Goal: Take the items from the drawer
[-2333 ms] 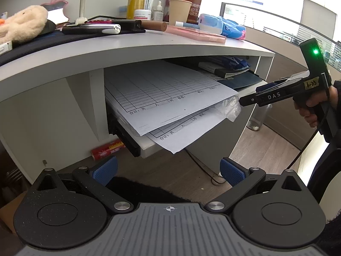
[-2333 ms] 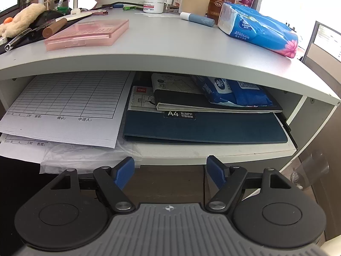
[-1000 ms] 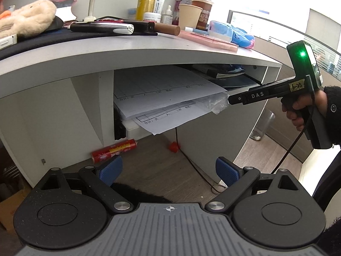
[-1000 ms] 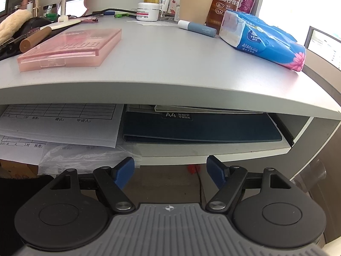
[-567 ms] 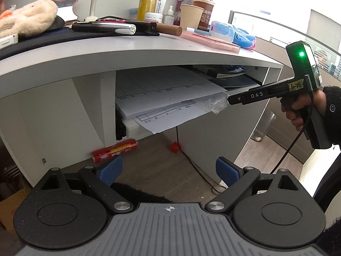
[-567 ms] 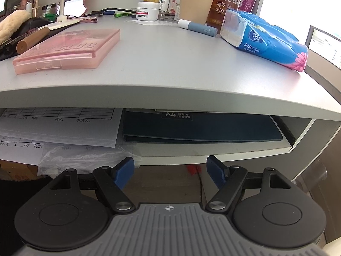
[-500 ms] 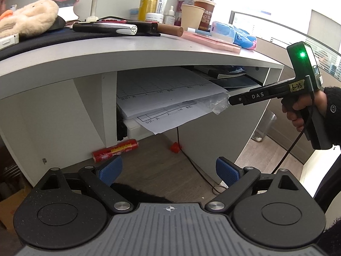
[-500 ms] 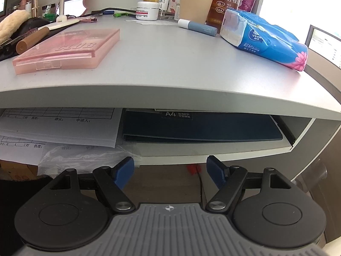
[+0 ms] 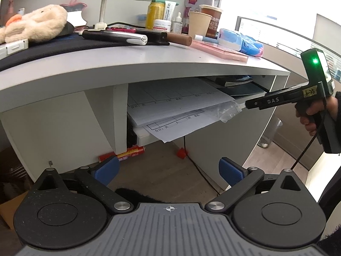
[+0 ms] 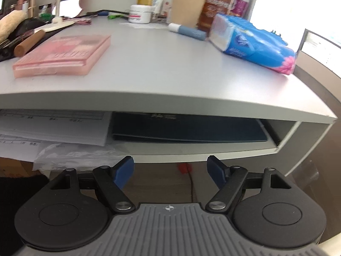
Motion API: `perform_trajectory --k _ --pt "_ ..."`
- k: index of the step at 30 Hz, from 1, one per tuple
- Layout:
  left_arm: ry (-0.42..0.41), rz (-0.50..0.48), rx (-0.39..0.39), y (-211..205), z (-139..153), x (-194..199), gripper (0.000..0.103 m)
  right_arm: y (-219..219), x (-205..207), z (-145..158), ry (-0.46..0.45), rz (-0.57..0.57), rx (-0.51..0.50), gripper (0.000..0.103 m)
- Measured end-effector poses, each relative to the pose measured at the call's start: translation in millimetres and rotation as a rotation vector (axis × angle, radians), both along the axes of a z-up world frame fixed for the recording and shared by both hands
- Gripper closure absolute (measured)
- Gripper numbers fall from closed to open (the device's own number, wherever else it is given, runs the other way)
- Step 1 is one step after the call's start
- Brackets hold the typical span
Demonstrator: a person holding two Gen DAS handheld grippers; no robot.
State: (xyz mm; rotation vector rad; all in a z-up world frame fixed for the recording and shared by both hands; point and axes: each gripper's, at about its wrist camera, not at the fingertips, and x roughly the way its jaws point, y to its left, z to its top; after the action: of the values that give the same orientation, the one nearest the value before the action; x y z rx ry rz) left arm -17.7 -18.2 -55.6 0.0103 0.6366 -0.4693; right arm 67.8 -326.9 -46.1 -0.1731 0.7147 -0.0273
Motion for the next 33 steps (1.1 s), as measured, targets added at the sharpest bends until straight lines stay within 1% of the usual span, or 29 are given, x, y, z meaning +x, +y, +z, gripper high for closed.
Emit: perform_trajectory --k 3,5,6,7,10,15,19,24,27,30,33 --pt "-0.005 -0.001 -0.002 0 1 0 0.002 -9 -1 5 -0.014 -0.049 -0.004 0.029" --pt "-0.008 -0.003 -0.001 -1 2 -1 0.002 -17 -2 11 -0.02 -0.093 0.019 0.028" --pt "-0.01 -0.004 -0.001 0 3 -1 0.002 -20 -2 14 -0.023 -0.117 0.033 0.024" --pt "-0.012 -0.004 -0.002 0 3 -1 0.002 -23 -2 16 -0.029 -0.141 0.045 0.022" --pt "-0.02 -0.002 -0.001 0 5 -2 0.001 -29 -4 24 -0.04 -0.195 0.065 0.022" --pt "-0.048 0.016 0.0 -1 9 -5 0.0 -30 -8 36 -0.04 -0.253 0.109 0.02" --pt "-0.078 0.033 -0.008 0 13 -9 0.0 -30 -15 43 -0.046 -0.3 0.179 0.019" --pt "-0.113 0.027 -0.024 1 18 -14 0.0 -38 -23 49 -0.056 -0.419 0.29 0.018" --pt "-0.145 0.026 -0.037 1 21 -18 0.0 -43 -33 53 -0.091 -0.507 0.336 0.018" --pt "-0.175 0.038 -0.056 2 24 -21 0.0 -48 -41 58 -0.17 -0.597 0.369 0.018" --pt "-0.203 0.058 -0.06 3 27 -25 0.0 -46 -49 62 -0.241 -0.633 0.366 0.017"
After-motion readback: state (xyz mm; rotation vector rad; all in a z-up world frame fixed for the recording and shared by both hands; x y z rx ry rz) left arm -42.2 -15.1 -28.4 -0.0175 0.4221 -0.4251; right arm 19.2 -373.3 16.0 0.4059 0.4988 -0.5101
